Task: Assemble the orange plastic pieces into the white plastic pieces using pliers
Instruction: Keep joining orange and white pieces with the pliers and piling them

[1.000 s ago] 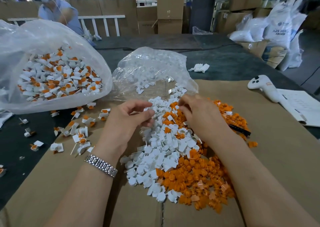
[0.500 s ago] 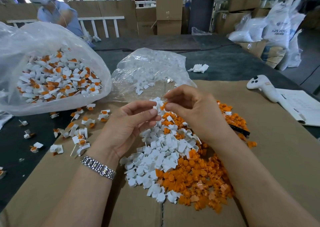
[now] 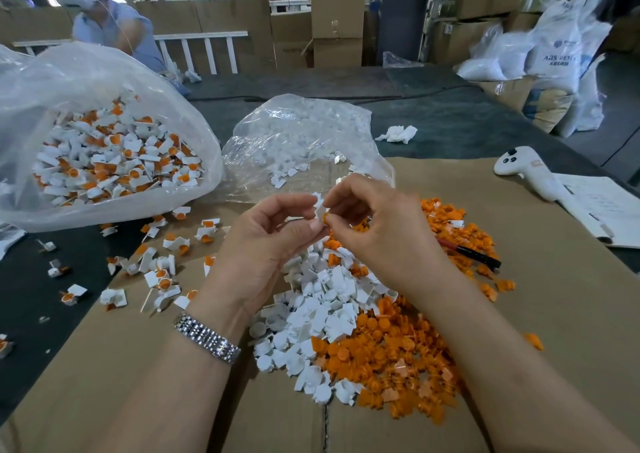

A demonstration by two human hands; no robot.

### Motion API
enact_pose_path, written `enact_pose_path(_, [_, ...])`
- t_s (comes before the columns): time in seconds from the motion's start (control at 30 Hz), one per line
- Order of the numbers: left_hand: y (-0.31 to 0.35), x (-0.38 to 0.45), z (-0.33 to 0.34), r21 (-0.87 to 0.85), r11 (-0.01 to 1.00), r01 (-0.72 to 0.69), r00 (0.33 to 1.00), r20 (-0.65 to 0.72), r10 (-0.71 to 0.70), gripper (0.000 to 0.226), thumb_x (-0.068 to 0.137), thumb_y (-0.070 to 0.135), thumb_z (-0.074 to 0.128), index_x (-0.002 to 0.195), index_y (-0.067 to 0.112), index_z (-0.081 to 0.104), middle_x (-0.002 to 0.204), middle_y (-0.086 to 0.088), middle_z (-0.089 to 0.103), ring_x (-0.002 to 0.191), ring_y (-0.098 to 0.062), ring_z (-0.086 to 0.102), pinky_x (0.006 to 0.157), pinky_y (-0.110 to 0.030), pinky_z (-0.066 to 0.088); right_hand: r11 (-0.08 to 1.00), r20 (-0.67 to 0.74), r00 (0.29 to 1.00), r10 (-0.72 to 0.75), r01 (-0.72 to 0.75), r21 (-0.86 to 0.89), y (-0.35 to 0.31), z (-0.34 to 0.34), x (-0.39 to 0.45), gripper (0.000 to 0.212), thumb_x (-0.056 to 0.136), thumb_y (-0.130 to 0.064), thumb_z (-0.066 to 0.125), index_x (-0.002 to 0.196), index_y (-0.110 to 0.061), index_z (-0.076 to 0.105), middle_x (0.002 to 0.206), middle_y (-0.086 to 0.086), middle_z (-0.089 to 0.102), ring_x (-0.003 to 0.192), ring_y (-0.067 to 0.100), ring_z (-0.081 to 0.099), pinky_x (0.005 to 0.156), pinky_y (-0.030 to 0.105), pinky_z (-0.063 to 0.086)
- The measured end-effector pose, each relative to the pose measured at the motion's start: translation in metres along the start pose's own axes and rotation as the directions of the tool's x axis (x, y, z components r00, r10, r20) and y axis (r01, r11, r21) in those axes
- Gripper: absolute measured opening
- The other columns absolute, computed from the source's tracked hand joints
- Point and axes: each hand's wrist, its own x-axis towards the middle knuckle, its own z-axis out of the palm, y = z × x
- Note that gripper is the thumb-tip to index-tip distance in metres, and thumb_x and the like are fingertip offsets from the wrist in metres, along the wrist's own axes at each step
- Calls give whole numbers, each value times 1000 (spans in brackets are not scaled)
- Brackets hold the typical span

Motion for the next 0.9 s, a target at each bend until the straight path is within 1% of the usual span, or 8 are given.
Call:
enact_pose_path(0.1, [-2,1,1,48,999,-24,1000,-4,24,44,64,16,91,106,13,81,101,-10,77,98,-24,75,93,-34,59,996,-40,997,61,-58,71,0,3,-1,10,90,-12,70,97,-18,69,87,-10,68,82,5,66,73,18,54])
enact_pose_path(0.23, [-2,-1,1,108,994,-18,1000,-18,20,37,68,15,86,105,17,82,105,-12,79,102,-26,76,94,-34,60,978,-63,988,141,-129,164,0,6,-1,11,90,-12,71,91,-22,68,81,-10,69,78,6,67,68,16,54])
enact_pose_path(0.3, [0,-3,2,290,954,-69,997,-18,77,34,74,17,85,108,22,80,105,-4,80,100,-20,76,88,-28,60,967,-61,981,184,-170,192,1,8,-1,11,89,-11,71,90,-22,68,80,-8,69,76,7,67,67,20,55])
enact_pose_path(0.37, [-1,-6,4,499,854,-149,984,-13,179,33,82,16,83,113,25,77,103,4,79,95,-12,76,81,-22,60,949,-53,970,238,-221,224,0,10,0,10,90,-11,71,89,-20,69,80,-7,69,74,6,66,67,20,55])
enact_pose_path(0.43, [-2,-7,6,550,813,-192,970,-19,242,35,84,14,82,117,25,74,102,6,79,92,-12,76,79,-25,61,914,-28,955,296,-275,299,-1,10,0,7,90,-10,71,92,-17,70,82,-5,71,75,6,68,69,20,57])
enact_pose_path(0.53, [1,-9,7,404,901,-160,976,-70,205,39,79,17,84,116,23,75,100,0,79,90,-17,77,79,-22,60,901,89,961,261,-276,333,-1,-2,1,15,93,-10,69,106,-18,72,92,-4,73,84,6,71,77,18,57])
enact_pose_path(0.67, [6,-7,4,107,992,-70,997,-13,72,41,66,19,85,107,22,81,102,-8,79,92,-20,76,81,-24,59,969,159,978,136,-165,185,0,-15,1,25,93,-14,71,116,-23,73,95,-7,70,90,5,68,84,16,54])
enact_pose_path(0.9, [9,-7,1,51,998,-36,997,64,33,44,68,13,88,111,14,79,103,-10,77,90,-19,74,78,-23,59,990,137,990,26,-45,132,-2,-19,0,25,87,-19,77,111,-22,74,90,-10,74,85,1,70,80,13,54])
